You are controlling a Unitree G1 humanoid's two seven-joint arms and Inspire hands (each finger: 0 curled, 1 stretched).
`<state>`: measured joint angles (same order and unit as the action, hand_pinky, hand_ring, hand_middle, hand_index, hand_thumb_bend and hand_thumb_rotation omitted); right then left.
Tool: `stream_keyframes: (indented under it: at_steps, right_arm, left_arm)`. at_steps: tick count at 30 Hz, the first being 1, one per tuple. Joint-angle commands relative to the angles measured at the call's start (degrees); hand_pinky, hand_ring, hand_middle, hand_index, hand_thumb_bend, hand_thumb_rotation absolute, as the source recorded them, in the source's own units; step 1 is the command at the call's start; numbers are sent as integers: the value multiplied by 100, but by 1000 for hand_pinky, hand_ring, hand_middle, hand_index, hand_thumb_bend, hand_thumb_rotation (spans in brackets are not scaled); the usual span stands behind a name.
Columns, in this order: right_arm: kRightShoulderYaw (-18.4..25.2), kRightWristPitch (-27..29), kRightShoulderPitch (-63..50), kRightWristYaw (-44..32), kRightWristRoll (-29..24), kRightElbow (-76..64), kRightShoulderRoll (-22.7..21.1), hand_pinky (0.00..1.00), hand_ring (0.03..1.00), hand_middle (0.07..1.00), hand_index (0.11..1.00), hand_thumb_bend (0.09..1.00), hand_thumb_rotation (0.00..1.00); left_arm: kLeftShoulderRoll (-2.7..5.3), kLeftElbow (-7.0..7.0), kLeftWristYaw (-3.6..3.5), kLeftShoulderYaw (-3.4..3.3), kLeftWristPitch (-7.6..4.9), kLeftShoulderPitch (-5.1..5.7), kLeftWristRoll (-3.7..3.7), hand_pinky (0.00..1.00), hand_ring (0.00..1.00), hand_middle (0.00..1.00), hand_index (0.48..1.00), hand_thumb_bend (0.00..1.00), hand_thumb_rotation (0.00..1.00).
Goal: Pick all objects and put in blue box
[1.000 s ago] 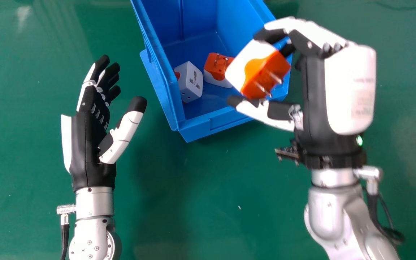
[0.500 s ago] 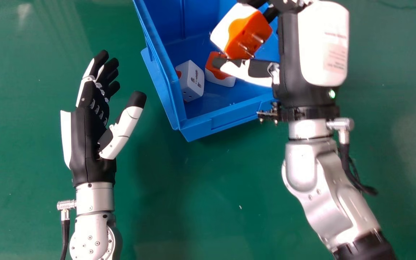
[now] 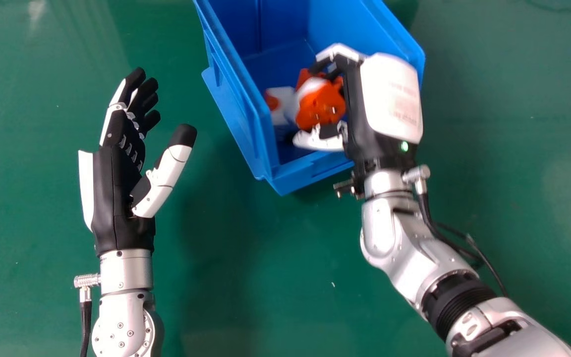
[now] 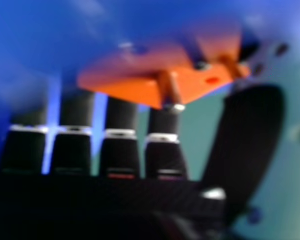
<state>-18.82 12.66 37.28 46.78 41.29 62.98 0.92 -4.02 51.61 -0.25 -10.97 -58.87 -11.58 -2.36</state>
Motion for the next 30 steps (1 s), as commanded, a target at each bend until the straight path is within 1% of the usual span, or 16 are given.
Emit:
stream_keyframes:
  at_steps: [1,4,8,11,13,15,17,19,22,23,24,25,27,28,29,30]
  right_arm:
    - [-45,110,263,211,-75,292,1,305,410,501,564,489,0]
    - [-132,197,356,318,-119,546,10,305,412,501,564,489,0]
    - [-224,344,435,463,-155,691,7,304,413,501,565,489,0]
    - [-259,414,465,569,-176,713,11,305,414,502,566,489,0]
    - [-260,434,478,596,-208,702,11,305,415,503,564,489,0]
    - [-260,456,486,628,-223,680,4,305,415,503,564,489,0]
    - [-278,459,493,675,-214,660,-7,306,416,503,563,489,0]
    - [-308,517,490,657,-203,632,-37,307,417,504,563,489,0]
    - [-433,598,472,358,-151,535,-144,305,420,512,561,489,0]
    - [-481,616,468,261,-134,502,-182,347,464,555,548,494,24]
    - [-528,626,458,122,-121,453,-226,347,464,555,548,494,24]
    - [-558,629,449,1,-122,409,-258,408,524,611,603,545,50]
    - [-618,574,416,-215,-108,267,-321,408,524,611,603,545,50]
    - [-649,533,385,-271,-88,162,-353,478,596,675,666,593,107]
    - [-676,504,347,-297,-67,45,-386,478,596,675,666,593,107]
    - [-702,490,300,-303,-43,-86,-423,547,669,740,732,640,185]
  left_arm:
    - [-17,2,-59,23,-156,-51,-22,865,874,868,870,828,529]
    - [-21,20,-54,11,-172,-38,3,865,873,867,870,828,527]
    - [-12,14,-76,-3,-191,-16,-32,865,873,867,870,826,526]
    - [-29,35,-19,-13,-212,-17,28,866,874,868,870,825,524]
    - [-40,45,-9,-6,-212,-19,49,864,873,868,870,825,524]
    - [-23,37,-36,-1,-194,-22,9,864,873,868,870,825,524]
    - [-20,37,-20,0,-180,-24,23,863,872,868,870,824,525]
    - [-24,38,-32,1,-167,-28,13,861,871,867,869,822,524]
    - [-37,42,-36,-7,-163,-31,7,860,870,867,869,823,523]
    - [-38,40,-30,-9,-158,-30,10,859,869,867,868,822,521]
    - [-44,41,-12,-9,-161,-27,32,859,869,867,868,822,521]
    - [-48,45,-5,-8,-170,-26,43,860,869,867,868,825,521]
    - [-56,65,-13,-6,-199,-32,42,860,869,867,868,825,521]
    - [-55,67,-20,-5,-204,-34,32,860,869,867,868,824,522]
    - [-52,63,-28,-5,-203,-34,18,860,869,867,868,824,522]
    - [-53,63,-24,-4,-200,-34,19,860,868,866,868,823,523]
